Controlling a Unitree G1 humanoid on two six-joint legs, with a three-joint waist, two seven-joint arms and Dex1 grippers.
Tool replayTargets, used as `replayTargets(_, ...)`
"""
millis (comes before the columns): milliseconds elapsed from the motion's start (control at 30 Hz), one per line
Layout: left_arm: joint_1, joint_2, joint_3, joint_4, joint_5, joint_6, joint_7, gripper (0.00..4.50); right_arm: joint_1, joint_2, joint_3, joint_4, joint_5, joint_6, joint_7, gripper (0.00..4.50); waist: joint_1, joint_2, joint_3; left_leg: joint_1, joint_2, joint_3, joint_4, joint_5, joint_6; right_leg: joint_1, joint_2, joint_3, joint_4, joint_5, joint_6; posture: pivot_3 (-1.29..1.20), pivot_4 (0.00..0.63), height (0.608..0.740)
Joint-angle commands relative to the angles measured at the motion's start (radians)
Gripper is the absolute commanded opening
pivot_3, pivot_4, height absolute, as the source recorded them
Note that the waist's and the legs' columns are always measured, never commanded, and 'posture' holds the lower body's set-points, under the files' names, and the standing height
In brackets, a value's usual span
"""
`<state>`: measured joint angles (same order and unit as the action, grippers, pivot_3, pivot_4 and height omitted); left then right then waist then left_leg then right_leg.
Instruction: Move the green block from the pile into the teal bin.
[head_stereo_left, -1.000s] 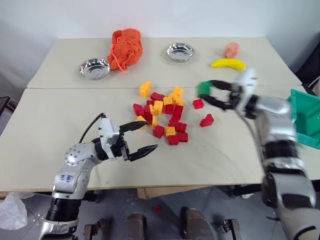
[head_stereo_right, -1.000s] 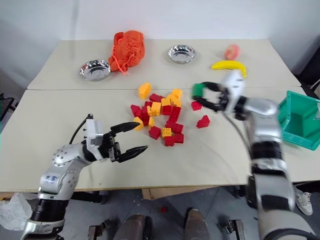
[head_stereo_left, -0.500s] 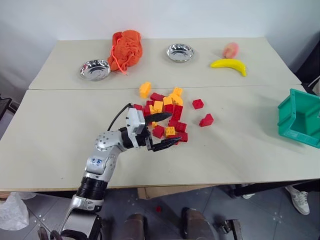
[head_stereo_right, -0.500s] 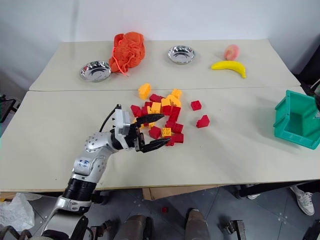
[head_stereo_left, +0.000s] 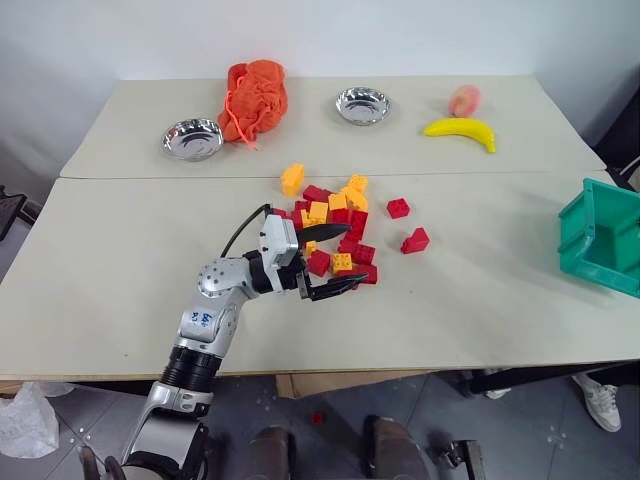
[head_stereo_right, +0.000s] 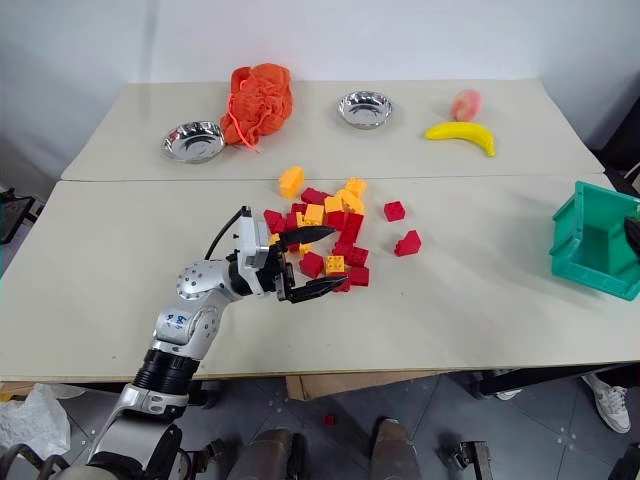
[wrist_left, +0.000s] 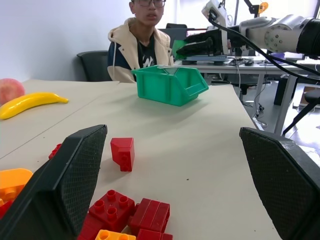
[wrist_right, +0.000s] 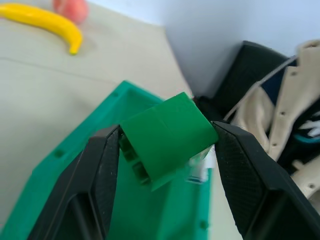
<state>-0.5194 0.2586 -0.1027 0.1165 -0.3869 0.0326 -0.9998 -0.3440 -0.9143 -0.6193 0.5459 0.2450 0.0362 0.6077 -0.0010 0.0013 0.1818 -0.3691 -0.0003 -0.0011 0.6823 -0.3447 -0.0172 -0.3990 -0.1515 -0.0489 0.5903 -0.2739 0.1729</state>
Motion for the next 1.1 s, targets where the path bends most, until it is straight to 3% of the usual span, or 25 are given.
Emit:
replayTargets(33, 0.017, 0.021, 0.017, -0.057, -0.019, 0.0, -0.012, 4.5, -0.009, -0.025, -0.017, -0.015, 0.037, -0.023, 0.02, 2.81, 0.0, 0.0, 0.0, 0.0, 0.0, 0.0, 0.0, 0.0, 0.0, 0.0, 0.0, 0.0, 0.0, 0.0, 0.0, 0.0, 0.15, 0.74)
replayTargets(567, 0.033, 0.054, 0.042, -0.066, -0.023, 0.005, -0.006, 4.5, -0.016, -0.023, 0.016, -0.017, 0.037, 0.114, -0.018, 2.81, 0.002, 0.0, 0.0, 0.0, 0.0, 0.0, 0.0, 0.0, 0.0, 0.001, 0.0, 0.0, 0.0, 0.0, 0.0, 0.0, 0.15, 0.74)
replayTargets(900, 0.033, 0.054, 0.044, -0.072, -0.031, 0.013, -0.004, 4.5, -0.056, 0.065, -0.085, -0.046, 0.206, 0.323, -0.121, 2.81, 0.003, 0.0, 0.0, 0.0, 0.0, -0.001, 0.0, 0.0, 0.0, 0.001, 0.0, 0.0, 0.0, 0.0, 0.0, 0.0, 0.15, 0.74)
replayTargets(1100, 0.029, 0.055, 0.047, -0.078, -0.035, 0.021, -0.001, 4.5, -0.021, 0.09, -0.067, -0.085, 0.167, 0.248, -0.156, 2.81, 0.002, 0.0, 0.0, 0.0, 0.0, -0.001, 0.0, 0.0, 0.0, 0.001, 0.0, 0.0, 0.0, 0.0, 0.0, 0.0, 0.15, 0.74)
